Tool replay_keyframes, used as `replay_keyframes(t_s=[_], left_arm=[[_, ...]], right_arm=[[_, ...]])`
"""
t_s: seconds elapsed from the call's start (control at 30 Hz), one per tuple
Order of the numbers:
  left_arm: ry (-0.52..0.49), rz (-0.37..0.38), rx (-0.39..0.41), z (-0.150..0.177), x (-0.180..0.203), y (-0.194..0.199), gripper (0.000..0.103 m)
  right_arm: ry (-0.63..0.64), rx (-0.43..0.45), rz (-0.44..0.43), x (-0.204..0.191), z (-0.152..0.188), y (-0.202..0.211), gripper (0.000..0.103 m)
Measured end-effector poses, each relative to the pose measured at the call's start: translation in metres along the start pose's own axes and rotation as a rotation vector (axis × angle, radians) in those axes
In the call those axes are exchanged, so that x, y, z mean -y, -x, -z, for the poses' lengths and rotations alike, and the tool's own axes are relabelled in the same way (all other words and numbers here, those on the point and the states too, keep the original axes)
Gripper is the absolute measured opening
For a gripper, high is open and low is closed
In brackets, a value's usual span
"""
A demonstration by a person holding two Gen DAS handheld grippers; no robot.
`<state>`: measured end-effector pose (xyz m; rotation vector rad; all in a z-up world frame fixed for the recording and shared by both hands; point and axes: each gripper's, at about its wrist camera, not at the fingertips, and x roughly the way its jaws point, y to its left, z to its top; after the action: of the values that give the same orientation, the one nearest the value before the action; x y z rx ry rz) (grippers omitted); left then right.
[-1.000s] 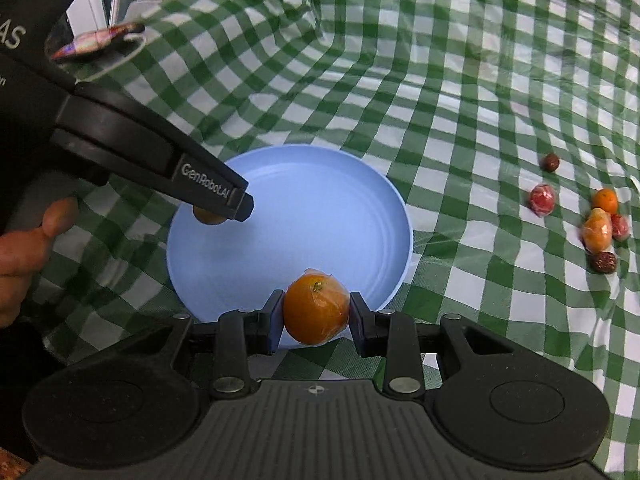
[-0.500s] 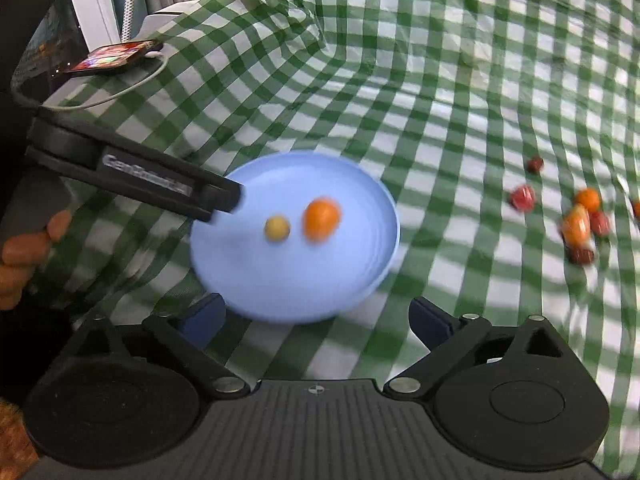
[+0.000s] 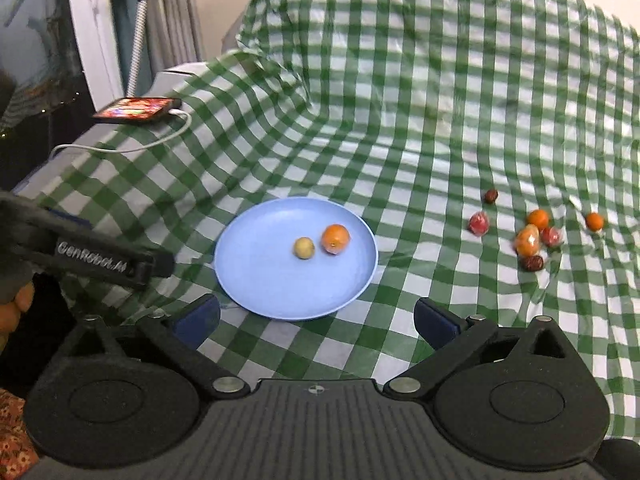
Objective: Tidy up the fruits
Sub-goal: 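Lift both open tools away from the blue plate, then grasp the red wrapped fruit with the left tool while the right tool grasps an orange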
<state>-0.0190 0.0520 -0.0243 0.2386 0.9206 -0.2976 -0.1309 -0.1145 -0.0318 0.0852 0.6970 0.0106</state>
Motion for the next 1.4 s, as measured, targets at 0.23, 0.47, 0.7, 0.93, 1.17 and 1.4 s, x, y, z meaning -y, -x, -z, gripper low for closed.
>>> replay_keyframes(t_s=[0.23, 0.47, 0.7, 0.93, 1.17, 1.4], left_arm=[[-0.038, 0.007, 0.042, 0.006, 0.013, 0.019, 0.103], [-0.029, 0.004, 0.054, 0.008, 0.012, 0.028, 0.103], [-0.033, 0.009, 0.053, 0.009, 0.013, 0.028, 0.103], [-0.041, 0.009, 0.045, 0.007, 0.016, 0.025, 0.103], [-0.05, 0.009, 0.031, 0.001, 0.021, 0.019, 0.103], [-0.049, 0.03, 0.009, -0.015, 0.036, 0.005, 0.103]], right_arm=[[0.017, 0.059, 0.007, -0.005, 0.002, 0.019, 0.102], [0.022, 0.077, 0.009, -0.009, 0.005, 0.024, 0.102], [0.017, 0.076, 0.009, -0.009, 0.005, 0.024, 0.102], [0.007, 0.07, 0.003, -0.008, 0.005, 0.022, 0.102], [-0.021, 0.061, 0.004, -0.003, 0.005, 0.017, 0.102], [-0.085, 0.061, 0.057, 0.018, 0.006, 0.009, 0.102]])
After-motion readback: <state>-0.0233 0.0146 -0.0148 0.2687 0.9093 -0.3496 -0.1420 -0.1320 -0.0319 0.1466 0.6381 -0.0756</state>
